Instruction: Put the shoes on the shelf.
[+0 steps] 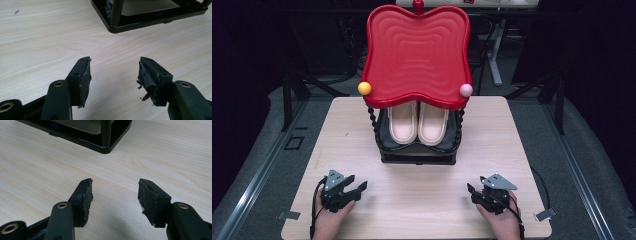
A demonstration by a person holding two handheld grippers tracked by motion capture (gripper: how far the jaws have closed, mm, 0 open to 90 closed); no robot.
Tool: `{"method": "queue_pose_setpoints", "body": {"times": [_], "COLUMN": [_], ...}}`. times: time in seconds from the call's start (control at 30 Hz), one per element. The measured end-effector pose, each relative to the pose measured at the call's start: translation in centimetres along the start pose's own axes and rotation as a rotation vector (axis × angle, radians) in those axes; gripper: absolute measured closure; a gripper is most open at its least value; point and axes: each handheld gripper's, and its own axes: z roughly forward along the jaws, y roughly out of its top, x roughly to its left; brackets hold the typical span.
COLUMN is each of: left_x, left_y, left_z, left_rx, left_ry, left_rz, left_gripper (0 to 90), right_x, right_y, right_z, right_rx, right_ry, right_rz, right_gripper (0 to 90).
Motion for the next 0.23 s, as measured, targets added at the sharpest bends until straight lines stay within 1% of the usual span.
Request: {"method": "queue_pose_setpoints", "body": {"times": [0.13,0.2,0.23], "left_x": [-0.21,-0.32,-0.34], "left_y": [-0.04,-0.05,-0.05], "left_z": [0.27,0.33,0.34], "left_rx": [0.011,0.013,0.013], "left_ry": [-0.007,-0.011,-0.011], "left_rz": [0.013,0.014,0.017], "left_gripper": [43.3,43.2,43.2], "right_x": [0.37,0.42,0.47], "right_y": [0.02,0.02,-0.03], "right_z": [0.26,0.29,0.39], "right_rx": [-0.001,0.008,0.003], "right_ry": [0.005,0.008,0.009], "right_rz": [-0.012,-0.018,-0.014], "right_gripper": [44.8,44.8,44.8]}}
